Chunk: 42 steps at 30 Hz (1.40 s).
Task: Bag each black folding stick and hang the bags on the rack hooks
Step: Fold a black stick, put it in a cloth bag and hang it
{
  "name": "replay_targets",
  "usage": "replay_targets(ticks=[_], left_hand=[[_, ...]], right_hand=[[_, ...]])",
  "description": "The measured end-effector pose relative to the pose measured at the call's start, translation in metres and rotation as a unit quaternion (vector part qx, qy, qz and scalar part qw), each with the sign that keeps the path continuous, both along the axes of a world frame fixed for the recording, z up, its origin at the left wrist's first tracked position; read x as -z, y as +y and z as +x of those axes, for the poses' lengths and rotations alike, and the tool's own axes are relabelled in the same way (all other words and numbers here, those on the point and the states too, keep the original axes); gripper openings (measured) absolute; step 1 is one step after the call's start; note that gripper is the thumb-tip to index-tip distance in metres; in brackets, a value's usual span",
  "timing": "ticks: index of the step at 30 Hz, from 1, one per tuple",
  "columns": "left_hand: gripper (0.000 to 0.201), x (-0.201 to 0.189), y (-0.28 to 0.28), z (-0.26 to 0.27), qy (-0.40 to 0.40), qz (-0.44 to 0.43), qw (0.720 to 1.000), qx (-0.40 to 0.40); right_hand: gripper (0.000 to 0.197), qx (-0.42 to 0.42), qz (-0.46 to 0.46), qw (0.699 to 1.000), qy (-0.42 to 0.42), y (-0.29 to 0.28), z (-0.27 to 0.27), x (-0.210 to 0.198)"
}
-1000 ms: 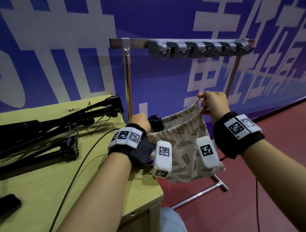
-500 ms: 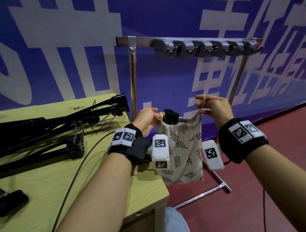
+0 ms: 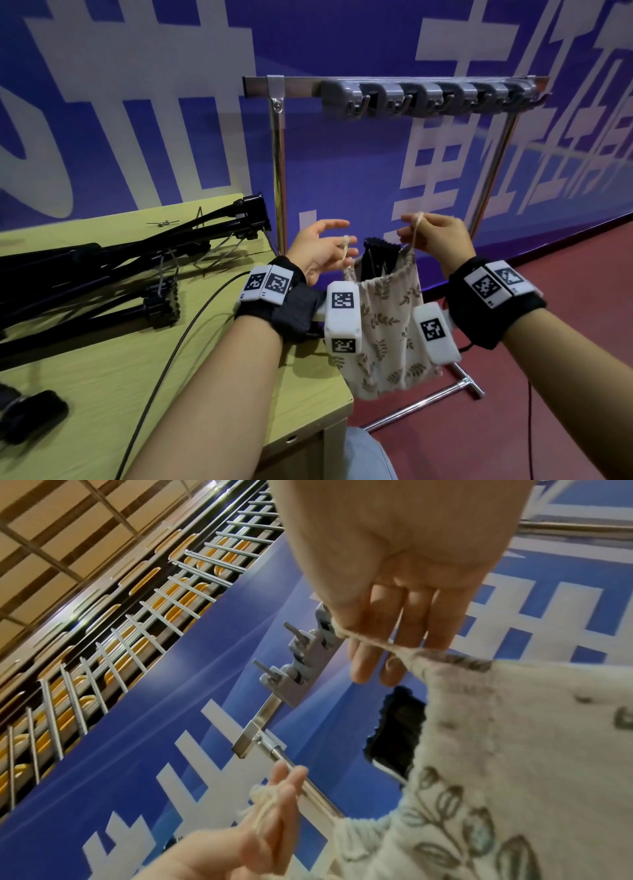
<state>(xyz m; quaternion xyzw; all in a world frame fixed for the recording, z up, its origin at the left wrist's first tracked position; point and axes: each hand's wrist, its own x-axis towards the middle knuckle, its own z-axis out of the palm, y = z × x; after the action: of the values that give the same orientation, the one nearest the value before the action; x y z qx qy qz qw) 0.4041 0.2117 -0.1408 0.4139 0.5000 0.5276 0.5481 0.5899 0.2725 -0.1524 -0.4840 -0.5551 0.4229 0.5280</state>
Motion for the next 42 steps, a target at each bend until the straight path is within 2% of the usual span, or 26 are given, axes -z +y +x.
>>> replay_targets(ticks=[4,9,14,19,23,25,29,33,37,39,42], left_hand=[[0.024,0.0,0.0,0.006,-0.057,0.03,0.997,-0.049],[0.01,0.002,0.001,0.007,-0.039,0.039,0.997,-0.058],[0.016,0.001,-0.001,0.008,-0.039,0.057,0.996,-0.05],[0.023,-0.006,-0.005,0.012,-0.024,0.076,0.997,-0.009],[0.032,-0.007,-0.006,0.013,-0.004,0.047,0.998,0.038],[0.032,-0.006,-0.006,0.013,0.002,0.033,0.998,0.045],[0.029,-0.002,-0.001,0.01,0.003,0.038,0.999,0.005],[0.031,-0.001,0.0,0.011,0.039,0.057,0.998,-0.011],[0.032,-0.001,0.0,0.012,0.076,0.021,0.997,0.001],[0.032,-0.002,0.001,0.009,0.07,0.004,0.997,-0.014],[0.03,-0.003,0.005,0.005,0.018,-0.012,0.999,-0.032]], right_hand=[[0.029,-0.005,-0.036,0.999,0.029,-0.004,0.0,-0.004],[0.036,0.018,-0.035,0.999,0.01,-0.007,-0.006,-0.001],[0.029,0.096,0.058,0.992,-0.063,-0.002,-0.008,0.004],[0.029,0.076,0.101,0.987,-0.1,-0.009,-0.013,-0.008],[0.035,0.068,0.094,0.984,-0.133,-0.012,-0.015,-0.012],[0.036,0.045,0.07,0.991,-0.103,-0.012,-0.016,-0.009],[0.037,-0.004,0.039,0.999,-0.013,-0.019,-0.018,-0.007],[0.033,-0.017,0.024,1.0,0.009,-0.021,-0.019,-0.009],[0.023,-0.029,-0.021,0.997,0.064,-0.018,-0.019,-0.015],[0.029,-0.036,-0.028,0.996,0.071,-0.019,-0.019,-0.016],[0.04,-0.035,-0.006,0.999,0.033,-0.02,-0.021,-0.012]])
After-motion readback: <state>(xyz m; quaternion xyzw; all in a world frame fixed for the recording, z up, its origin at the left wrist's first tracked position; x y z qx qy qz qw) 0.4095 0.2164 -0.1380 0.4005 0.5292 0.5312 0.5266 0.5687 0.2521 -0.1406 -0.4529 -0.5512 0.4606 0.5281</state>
